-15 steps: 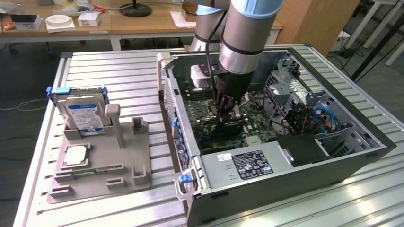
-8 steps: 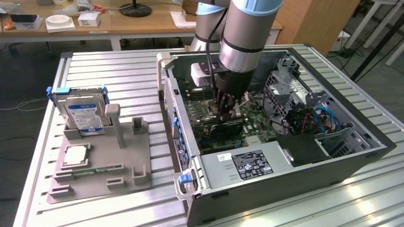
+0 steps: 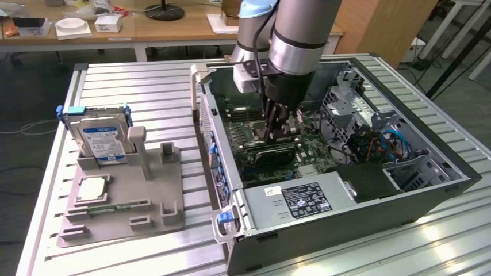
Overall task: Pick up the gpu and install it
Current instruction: 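Press down on the gpu until it lock into place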
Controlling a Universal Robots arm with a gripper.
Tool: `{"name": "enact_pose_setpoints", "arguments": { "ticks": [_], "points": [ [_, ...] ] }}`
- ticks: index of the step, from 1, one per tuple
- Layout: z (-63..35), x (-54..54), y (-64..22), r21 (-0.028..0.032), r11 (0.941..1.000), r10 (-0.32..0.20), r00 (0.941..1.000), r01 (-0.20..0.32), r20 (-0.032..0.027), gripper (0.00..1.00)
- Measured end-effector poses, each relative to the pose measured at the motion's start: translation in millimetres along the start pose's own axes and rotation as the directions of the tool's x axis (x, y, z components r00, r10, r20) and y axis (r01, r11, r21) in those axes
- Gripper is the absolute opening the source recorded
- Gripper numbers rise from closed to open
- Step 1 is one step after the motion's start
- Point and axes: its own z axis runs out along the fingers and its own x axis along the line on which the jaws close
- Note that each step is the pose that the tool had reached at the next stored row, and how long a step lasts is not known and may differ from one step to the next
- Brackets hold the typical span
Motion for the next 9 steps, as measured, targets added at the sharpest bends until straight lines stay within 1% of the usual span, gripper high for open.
{"name": "enact_pose_setpoints", "arguments": {
  "ticks": [1, 9],
  "points": [
    [-1.5, 0.0, 0.0, 0.0000, 1.0000, 0.000, 1.0000, 0.000, -0.0003, 0.11],
    [-1.5, 0.0, 0.0, 0.0000, 1.0000, 0.000, 1.0000, 0.000, -0.0012, 0.11]
  ]
}}
